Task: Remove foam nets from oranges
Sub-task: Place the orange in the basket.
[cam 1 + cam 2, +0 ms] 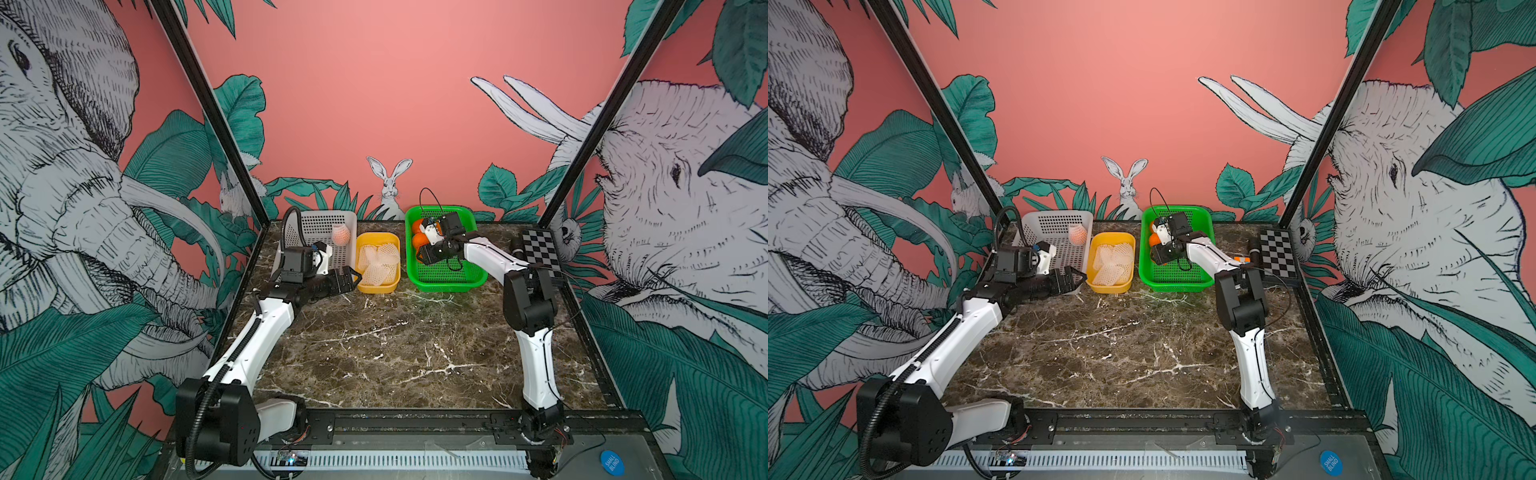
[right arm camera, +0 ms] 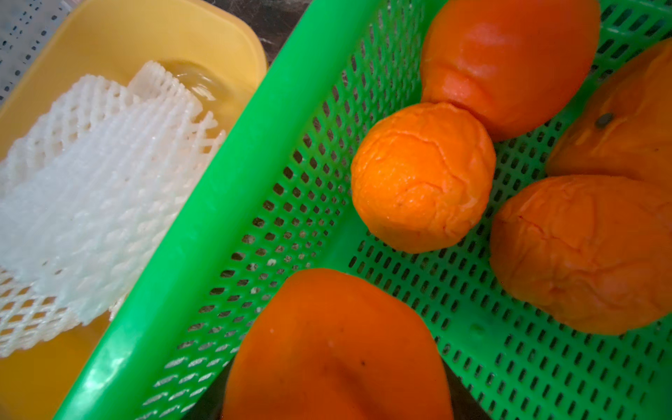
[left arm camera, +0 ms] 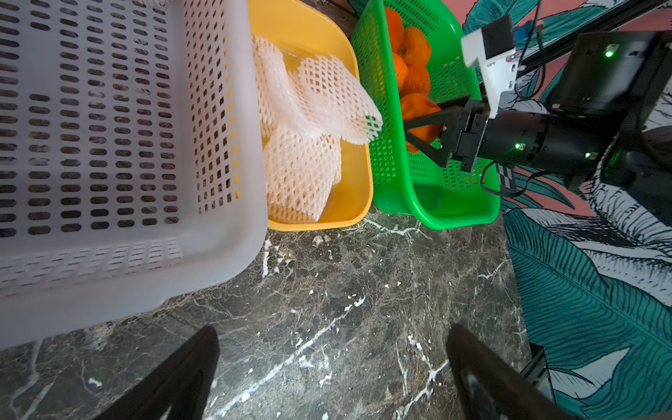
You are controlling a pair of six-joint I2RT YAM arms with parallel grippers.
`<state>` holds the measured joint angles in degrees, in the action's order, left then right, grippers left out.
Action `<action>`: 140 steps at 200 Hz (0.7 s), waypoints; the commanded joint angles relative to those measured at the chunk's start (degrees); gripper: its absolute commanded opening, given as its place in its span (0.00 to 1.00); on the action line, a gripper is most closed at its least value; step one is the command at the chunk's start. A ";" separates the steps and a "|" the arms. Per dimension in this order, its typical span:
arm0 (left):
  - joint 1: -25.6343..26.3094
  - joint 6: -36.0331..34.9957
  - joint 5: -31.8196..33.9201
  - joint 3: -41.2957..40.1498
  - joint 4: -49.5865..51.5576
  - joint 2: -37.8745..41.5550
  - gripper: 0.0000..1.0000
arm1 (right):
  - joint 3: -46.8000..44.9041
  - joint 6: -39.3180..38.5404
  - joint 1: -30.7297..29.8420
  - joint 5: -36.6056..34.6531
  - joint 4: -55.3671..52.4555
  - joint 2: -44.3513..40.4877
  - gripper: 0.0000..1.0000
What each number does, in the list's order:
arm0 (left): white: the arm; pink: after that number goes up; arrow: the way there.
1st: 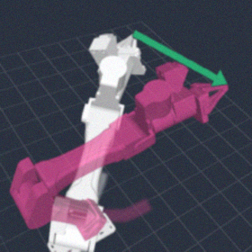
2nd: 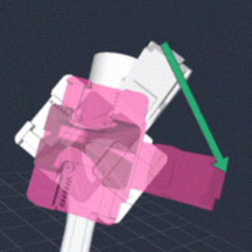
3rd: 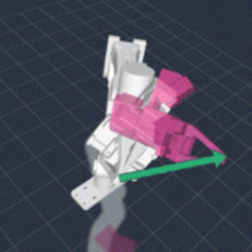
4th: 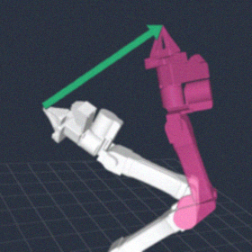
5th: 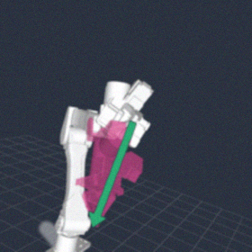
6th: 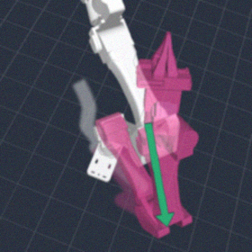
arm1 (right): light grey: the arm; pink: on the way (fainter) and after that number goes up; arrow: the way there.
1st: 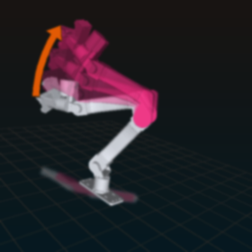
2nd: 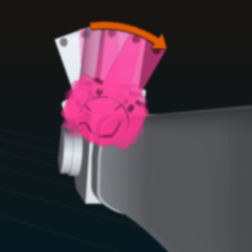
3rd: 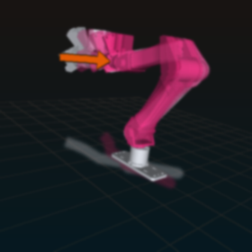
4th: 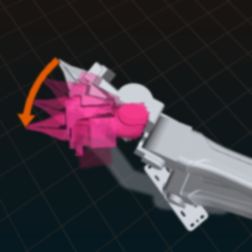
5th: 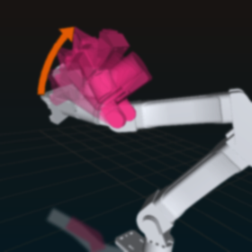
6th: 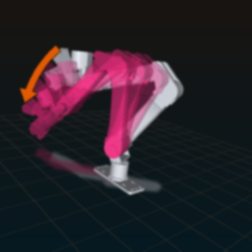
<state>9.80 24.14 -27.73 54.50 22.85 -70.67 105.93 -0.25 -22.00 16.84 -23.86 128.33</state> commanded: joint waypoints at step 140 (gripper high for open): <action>-0.42 -0.89 1.27 1.28 0.53 0.55 0.99 | 3.76 2.32 -0.68 1.78 1.86 4.34 0.78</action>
<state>9.80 24.14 -27.27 54.50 22.85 -71.24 109.14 1.87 -22.11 18.26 -23.00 133.88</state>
